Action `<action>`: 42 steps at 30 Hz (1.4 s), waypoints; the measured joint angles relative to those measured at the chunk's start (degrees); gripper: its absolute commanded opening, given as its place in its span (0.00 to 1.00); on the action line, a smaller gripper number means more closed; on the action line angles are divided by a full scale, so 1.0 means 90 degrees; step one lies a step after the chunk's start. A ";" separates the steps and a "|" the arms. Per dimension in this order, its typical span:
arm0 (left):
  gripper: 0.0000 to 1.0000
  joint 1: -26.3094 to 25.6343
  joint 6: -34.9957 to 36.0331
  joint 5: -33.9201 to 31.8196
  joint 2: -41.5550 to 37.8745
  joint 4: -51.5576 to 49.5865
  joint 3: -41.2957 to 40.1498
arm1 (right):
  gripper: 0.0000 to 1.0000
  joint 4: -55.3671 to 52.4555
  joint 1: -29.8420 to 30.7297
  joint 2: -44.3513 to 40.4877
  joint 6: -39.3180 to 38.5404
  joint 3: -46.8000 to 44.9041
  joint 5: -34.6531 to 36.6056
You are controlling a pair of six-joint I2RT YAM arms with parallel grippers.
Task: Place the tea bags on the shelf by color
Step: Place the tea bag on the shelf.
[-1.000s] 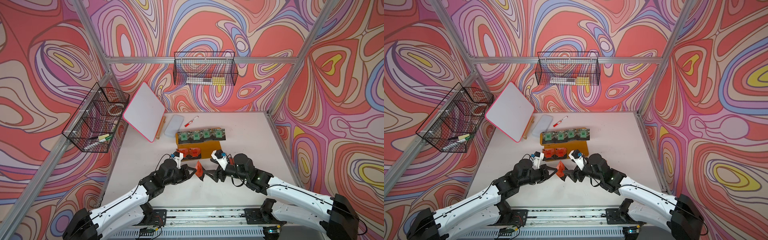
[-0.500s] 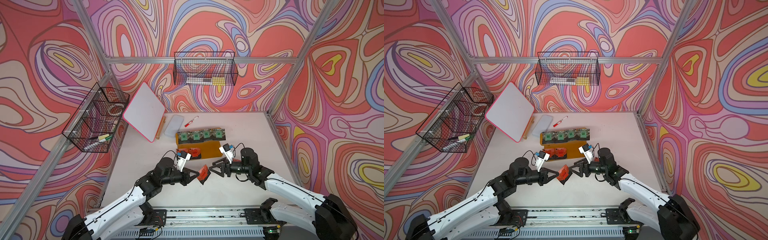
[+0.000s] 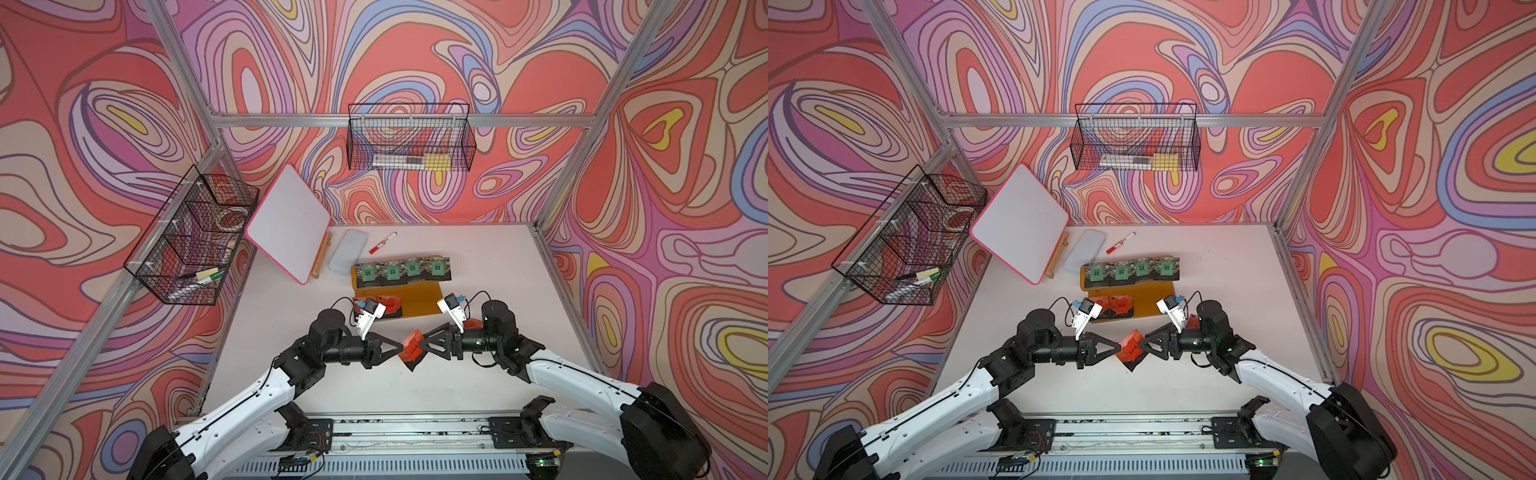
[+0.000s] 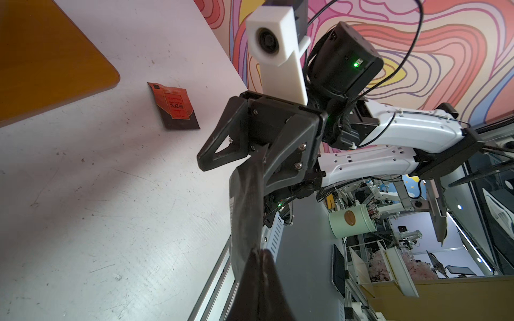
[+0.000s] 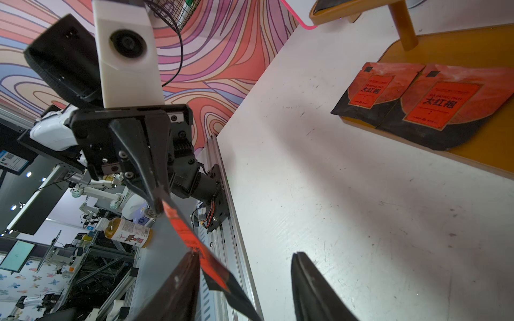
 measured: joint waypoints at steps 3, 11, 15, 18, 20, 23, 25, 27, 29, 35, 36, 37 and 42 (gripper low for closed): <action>0.00 0.0032 -0.0041 0.0049 0.0000 0.0046 0.0022 | 0.34 0.0070 0.0000 -0.0002 0.0012 -0.0029 -0.0080; 0.00 0.0100 -0.0090 0.0095 0.0000 0.0041 0.0022 | 0.17 0.0185 -0.0002 -0.0202 0.0041 -0.0034 -0.0219; 0.00 0.0148 -0.0087 0.0063 0.0000 0.0019 0.0022 | 0.03 0.0158 -0.0002 -0.0330 0.0007 -0.0034 -0.0250; 0.00 0.0160 -0.0087 0.0044 0.0000 0.0007 0.0022 | 0.01 0.0138 -0.0002 -0.0350 -0.0007 -0.0034 -0.0253; 0.00 0.0163 -0.0092 0.0027 0.0002 -0.0066 0.0070 | 0.00 0.0131 -0.0002 -0.0352 -0.0007 -0.0034 -0.0253; 0.42 0.0163 -0.0095 -0.0053 0.0019 -0.0189 0.0238 | 0.00 0.0126 0.0000 -0.0393 -0.0005 -0.0034 -0.0243; 0.60 0.0165 -0.0102 -0.0245 0.0017 -0.0323 0.0355 | 0.00 0.0068 -0.0002 -0.0437 -0.0002 -0.0034 -0.0175; 0.70 0.0163 -0.0092 -0.0508 -0.0010 -0.0578 0.0469 | 0.00 -0.0061 0.0000 -0.0491 -0.0007 -0.0034 -0.0039; 0.77 0.0163 -0.0061 -0.0886 -0.0112 -0.0950 0.0576 | 0.00 -0.0294 -0.0002 -0.0568 0.0000 -0.0029 0.0245; 0.81 0.0163 0.0007 -0.2195 -0.0733 -0.2064 0.0748 | 0.00 -0.1146 -0.0002 -0.0571 0.0092 0.0129 0.1520; 0.81 0.0163 0.0015 -0.2361 -0.0835 -0.2200 0.0748 | 0.00 -0.1236 -0.0002 -0.0525 0.0119 0.0160 0.1693; 0.81 0.0163 0.0015 -0.2514 -0.0935 -0.2327 0.0748 | 0.00 -0.1324 -0.0002 -0.0442 0.0172 0.0204 0.1897; 0.82 0.0165 0.0012 -0.3009 -0.1292 -0.2659 0.0724 | 0.00 -0.1477 -0.0002 0.0044 0.0408 0.0345 0.2642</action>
